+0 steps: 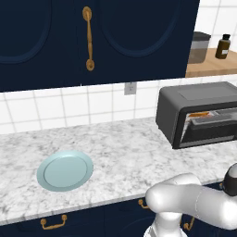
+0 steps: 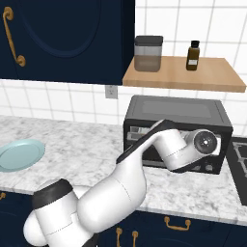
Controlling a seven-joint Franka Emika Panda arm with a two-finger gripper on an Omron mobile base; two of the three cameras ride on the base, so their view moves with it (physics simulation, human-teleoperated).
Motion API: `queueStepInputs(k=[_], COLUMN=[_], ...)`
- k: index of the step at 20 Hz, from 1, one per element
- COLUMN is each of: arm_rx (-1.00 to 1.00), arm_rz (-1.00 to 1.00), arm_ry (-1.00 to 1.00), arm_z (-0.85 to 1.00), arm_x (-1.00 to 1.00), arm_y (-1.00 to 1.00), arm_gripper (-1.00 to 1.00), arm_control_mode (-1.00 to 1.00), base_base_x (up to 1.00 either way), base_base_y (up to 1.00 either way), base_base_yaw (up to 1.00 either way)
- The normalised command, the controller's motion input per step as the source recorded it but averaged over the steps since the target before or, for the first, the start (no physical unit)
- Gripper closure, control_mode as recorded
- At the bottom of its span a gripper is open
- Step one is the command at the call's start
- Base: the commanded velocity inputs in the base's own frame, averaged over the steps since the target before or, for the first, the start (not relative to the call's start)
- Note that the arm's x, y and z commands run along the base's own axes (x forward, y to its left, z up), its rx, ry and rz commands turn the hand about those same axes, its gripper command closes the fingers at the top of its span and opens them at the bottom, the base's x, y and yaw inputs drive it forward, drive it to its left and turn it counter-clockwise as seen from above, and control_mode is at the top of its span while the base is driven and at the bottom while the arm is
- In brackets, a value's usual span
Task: Pick up the kebab skewer and baguette bread, and place them inside the toaster oven. Close the toaster oven door and start by setting the timer.
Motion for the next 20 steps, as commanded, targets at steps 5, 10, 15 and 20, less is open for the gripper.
queueStepInputs(k=[5, 10, 15, 20], arm_rx=[0.0, 0.0, 0.0, 0.0], arm_rz=[0.02, 0.0, 0.0, 0.0], arm_ry=[0.0, 0.0, 0.0, 0.0], arm_z=[-0.22, -0.25, -0.23, -0.16], arm_x=[0.17, 0.18, 0.27, 0.22], arm_y=[0.0, 0.03, 0.0, 0.01], arm_gripper=[-1.0, -1.0, -1.0, -1.0], arm_control_mode=[-1.0, -1.0, -1.0, -1.0], base_base_x=[0.0, 0.0, 0.0, 0.0], base_base_y=[0.0, 0.0, 0.0, 0.0], base_base_yaw=[0.0, 0.0, 0.0, 0.0])
